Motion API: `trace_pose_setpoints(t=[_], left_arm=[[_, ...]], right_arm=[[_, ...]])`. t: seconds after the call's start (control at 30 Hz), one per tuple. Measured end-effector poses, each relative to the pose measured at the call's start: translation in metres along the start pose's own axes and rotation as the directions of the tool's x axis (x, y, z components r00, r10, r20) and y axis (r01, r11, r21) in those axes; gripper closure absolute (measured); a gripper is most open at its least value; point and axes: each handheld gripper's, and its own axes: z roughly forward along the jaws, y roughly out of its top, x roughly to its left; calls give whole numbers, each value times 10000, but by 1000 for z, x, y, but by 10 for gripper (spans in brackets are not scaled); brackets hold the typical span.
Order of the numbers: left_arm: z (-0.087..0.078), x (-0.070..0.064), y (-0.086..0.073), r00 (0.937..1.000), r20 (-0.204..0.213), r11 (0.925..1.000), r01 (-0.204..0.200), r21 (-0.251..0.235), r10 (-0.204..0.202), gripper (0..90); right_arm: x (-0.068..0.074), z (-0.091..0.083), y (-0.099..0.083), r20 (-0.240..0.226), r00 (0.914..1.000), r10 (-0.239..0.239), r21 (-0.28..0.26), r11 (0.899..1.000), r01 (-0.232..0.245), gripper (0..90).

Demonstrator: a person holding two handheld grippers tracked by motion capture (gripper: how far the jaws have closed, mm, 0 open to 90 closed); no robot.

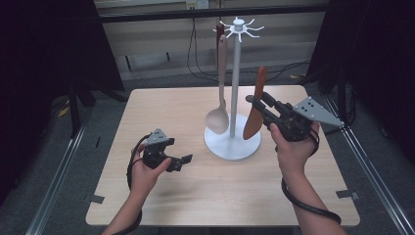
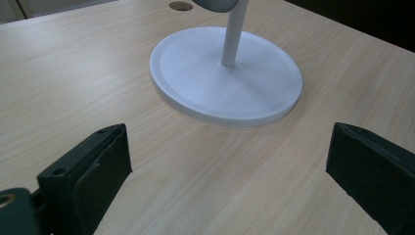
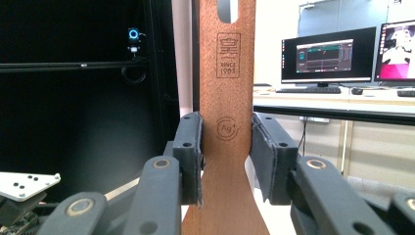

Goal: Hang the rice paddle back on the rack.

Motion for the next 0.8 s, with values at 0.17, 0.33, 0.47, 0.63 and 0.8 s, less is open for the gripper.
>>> trace_pose_setpoints(t=[0.17, 0.33, 0.47, 0.63, 0.8], left_arm=[[0, 0, 0, 10000, -30, 10000, 5, 18, -5, 27], [0, 1, 0, 10000, -4, 10000, -18, 15, 18, 27], [-1, 1, 0, 10000, -8, 10000, -37, 22, 37, 27], [-2, 1, 1, 10000, -28, 10000, -6, -13, 6, 27], [-2, 1, 1, 10000, -23, 10000, -75, 26, 75, 27]], right_arm=[[3, 3, 4, 44, 10000, -77, -161, 9998, 78, 660], [6, 5, 9, 26, 9999, -98, -303, 9995, 99, 660], [9, 8, 13, 58, 9999, -160, -404, 9991, 162, 660], [12, 11, 16, 124, 9998, -155, -450, 9989, 160, 660], [15, 15, 20, 187, 9997, -129, -497, 9987, 138, 660]])
